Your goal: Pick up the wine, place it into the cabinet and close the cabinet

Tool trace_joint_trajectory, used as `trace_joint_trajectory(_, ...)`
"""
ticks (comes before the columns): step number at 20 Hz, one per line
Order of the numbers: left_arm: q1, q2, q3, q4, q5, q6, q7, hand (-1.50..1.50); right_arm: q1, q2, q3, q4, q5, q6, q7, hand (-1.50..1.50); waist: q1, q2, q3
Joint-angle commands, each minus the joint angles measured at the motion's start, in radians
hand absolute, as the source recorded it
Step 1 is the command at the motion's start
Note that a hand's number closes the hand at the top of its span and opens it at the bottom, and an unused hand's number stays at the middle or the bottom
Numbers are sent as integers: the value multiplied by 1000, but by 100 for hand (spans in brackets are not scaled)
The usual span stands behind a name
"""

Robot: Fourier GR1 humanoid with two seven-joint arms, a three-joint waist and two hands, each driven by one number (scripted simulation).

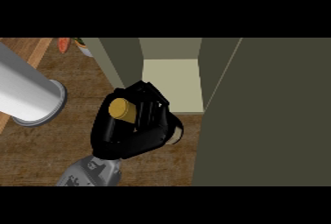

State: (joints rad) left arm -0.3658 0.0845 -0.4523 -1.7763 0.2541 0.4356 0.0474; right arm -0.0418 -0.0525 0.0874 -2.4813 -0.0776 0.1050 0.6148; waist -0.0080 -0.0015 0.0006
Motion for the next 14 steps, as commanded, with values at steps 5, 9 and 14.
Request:
trace_joint_trajectory(5,-113,-82,-23,103,-89,117,17,150,40,3,24,-138,-61,-1,88,-150,-2,0,0)
trace_joint_trajectory(9,-178,-80,30,109,-121,102,96,150,-46,-30,-43,-139,-101,-17,146,-150,2,-1,0)
trace_joint_trajectory(14,-221,-84,-15,241,-105,165,7,150,-65,-31,-35,-148,-81,-27,175,-150,-5,1,-1)
